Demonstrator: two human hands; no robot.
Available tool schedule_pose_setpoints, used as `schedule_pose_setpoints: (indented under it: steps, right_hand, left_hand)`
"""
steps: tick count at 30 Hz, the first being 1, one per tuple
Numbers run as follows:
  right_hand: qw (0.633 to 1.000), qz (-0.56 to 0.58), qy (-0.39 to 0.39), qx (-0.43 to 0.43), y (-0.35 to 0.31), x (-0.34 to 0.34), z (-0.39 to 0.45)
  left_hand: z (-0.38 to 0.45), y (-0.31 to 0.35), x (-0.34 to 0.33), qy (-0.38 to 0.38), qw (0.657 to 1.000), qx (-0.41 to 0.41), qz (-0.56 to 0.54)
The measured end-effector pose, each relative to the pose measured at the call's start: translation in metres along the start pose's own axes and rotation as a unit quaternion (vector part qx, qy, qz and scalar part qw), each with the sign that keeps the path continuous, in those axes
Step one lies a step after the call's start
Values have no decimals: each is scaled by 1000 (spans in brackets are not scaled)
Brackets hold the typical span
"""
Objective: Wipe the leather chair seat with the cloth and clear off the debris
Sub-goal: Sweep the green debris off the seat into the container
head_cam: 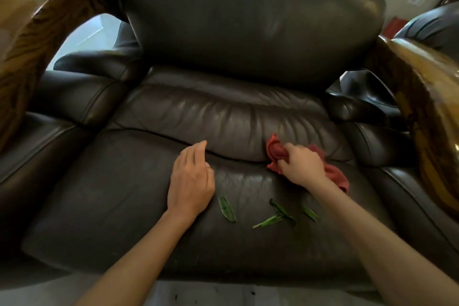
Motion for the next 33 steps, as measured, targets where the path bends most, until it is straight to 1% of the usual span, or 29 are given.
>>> schedule_pose_setpoints:
  steps: [2,3,4,5,6,7,8,9,10,11,12,14,15,17,20,23,25,30,32,33]
  right_hand:
    - [999,19,12,43,-17,0,-7]
    - [996,42,0,75,-24,3,-9]
    - [991,87,-23,103,-29,8,-10]
    - [978,159,-56,122,-33,16,-10]
    - [957,241,-86,133,-37,25,-8]
    - [938,304,-91,138,-38,33,-4]
    - [929,335,-69,142,-37,40,1]
    - [928,341,-39,146,-36,45,4]
    - [928,340,-17,151,-34,47,8]
    - [930,334,-15,151,-32,46,10]
    - [937,315,-35,144,-31,41,11]
    - [967,212,-97,108,-29,23,6]
    - [976,163,-112,87,-29,12,0]
    - [986,116,-89,76,-36,-6,-13]
    - [986,127,-47,92,-54,-10,-25]
    - [978,144,-31,146,-68,-2,-39]
    - [973,154,-23,172,-73,-2,-56]
    - [964,157,1,213,-77,-5,-81]
    - [961,160,21,223,-78,-7,-91]
    - [959,162,31,230,-79,-10,-98]
  left_hand:
    - [0,0,0,-3,1000,1,2]
    - [0,1,0,-4,1000,3,2]
    - [1,1,0,-6,1000,5,1]
    - [1,1,0,-7,1000,7,-1]
    - [1,2,1,-8,1000,8,-3]
    - [1,2,1,-9,1000,8,-4]
    - [1,2,2,-8,1000,7,-6]
    - [1,2,2,-7,1000,6,-7]
    - [1,2,2,-6,1000,7,-8]
    - [1,2,1,-6,1000,7,-9]
    - [0,2,1,-6,1000,8,-9]
    - [1,1,0,-5,1000,8,-7]
    - [1,1,-1,-4,1000,8,-6]
    - [1,-1,-3,0,1000,4,-12]
    - [2,-4,-4,5,998,-1,-57]
    - [3,-7,-1,1,992,23,-123]
    - [2,-7,2,-7,988,39,-147]
    - [7,-5,11,-63,976,81,-194]
    - [8,-2,15,-94,971,80,-203]
    - [3,-1,18,-109,973,66,-192]
Point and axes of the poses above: each hand's wrist, its own z-axis towards the middle knuckle, its own x-axis out of the back of the hand, y = z × x, the point moved 1 cm from there along z, towards the middle knuckle, and after that the axes turned 1 degree about z, right-handed, at the moved point
